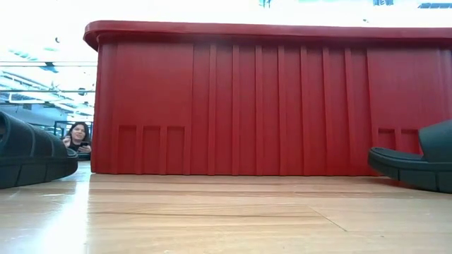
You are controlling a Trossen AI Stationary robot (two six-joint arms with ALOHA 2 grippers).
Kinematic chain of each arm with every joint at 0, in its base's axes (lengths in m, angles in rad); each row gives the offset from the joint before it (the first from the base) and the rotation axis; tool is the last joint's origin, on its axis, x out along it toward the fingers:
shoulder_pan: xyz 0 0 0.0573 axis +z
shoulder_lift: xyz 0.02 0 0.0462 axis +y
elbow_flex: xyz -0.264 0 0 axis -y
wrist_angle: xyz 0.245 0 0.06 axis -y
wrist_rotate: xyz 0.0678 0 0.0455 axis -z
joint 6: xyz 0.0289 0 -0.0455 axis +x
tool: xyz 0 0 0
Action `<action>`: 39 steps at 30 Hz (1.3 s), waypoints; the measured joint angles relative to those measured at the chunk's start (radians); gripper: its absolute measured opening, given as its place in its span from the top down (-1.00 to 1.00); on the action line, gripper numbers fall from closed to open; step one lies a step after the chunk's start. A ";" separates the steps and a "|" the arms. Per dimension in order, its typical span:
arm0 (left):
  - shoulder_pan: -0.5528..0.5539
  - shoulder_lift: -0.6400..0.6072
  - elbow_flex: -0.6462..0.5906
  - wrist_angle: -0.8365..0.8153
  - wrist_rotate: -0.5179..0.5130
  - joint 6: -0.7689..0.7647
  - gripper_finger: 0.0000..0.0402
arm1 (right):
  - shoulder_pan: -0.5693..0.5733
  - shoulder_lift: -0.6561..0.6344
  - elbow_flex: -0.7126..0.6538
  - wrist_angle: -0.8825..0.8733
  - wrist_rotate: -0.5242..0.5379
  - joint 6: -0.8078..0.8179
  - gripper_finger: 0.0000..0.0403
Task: Pick and place slides into bin
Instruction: Put the black slide into the red bin
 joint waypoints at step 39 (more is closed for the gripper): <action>0.109 0.082 -0.125 -0.008 0.047 0.064 0.41 | 0.000 0.000 0.000 0.007 0.055 0.026 1.00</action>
